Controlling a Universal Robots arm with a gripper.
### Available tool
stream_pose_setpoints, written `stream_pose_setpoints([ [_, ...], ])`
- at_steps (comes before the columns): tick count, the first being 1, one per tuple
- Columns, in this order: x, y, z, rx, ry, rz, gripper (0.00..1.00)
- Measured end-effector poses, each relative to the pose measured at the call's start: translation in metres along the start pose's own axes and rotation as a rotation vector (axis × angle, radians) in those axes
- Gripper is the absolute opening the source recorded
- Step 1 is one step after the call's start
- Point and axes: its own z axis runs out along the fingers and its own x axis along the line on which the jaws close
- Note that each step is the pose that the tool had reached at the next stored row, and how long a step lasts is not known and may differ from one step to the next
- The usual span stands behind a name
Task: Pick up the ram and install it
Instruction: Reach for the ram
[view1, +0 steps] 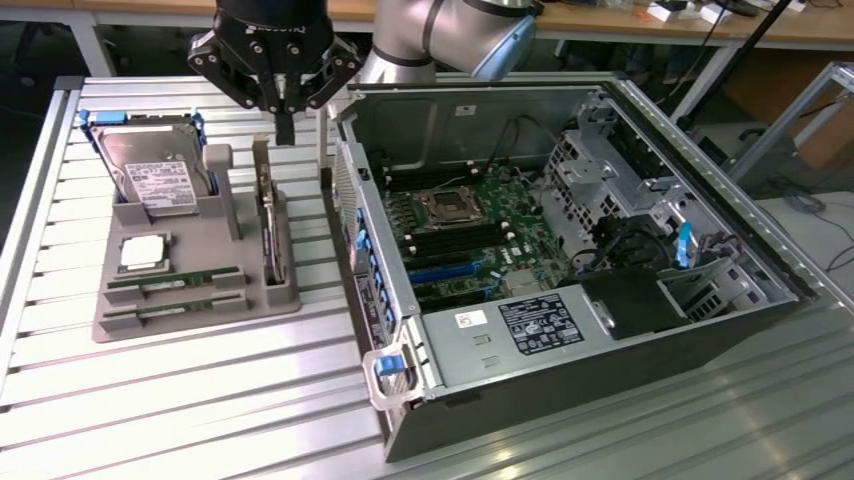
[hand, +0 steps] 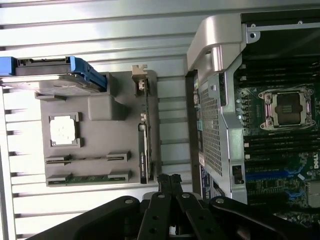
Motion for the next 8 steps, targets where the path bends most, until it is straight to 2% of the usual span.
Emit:
stream_pose_setpoints([
  [8, 0.0042, -0.0003, -0.0001, 0.0000, 0.0001, 0.000, 0.10],
])
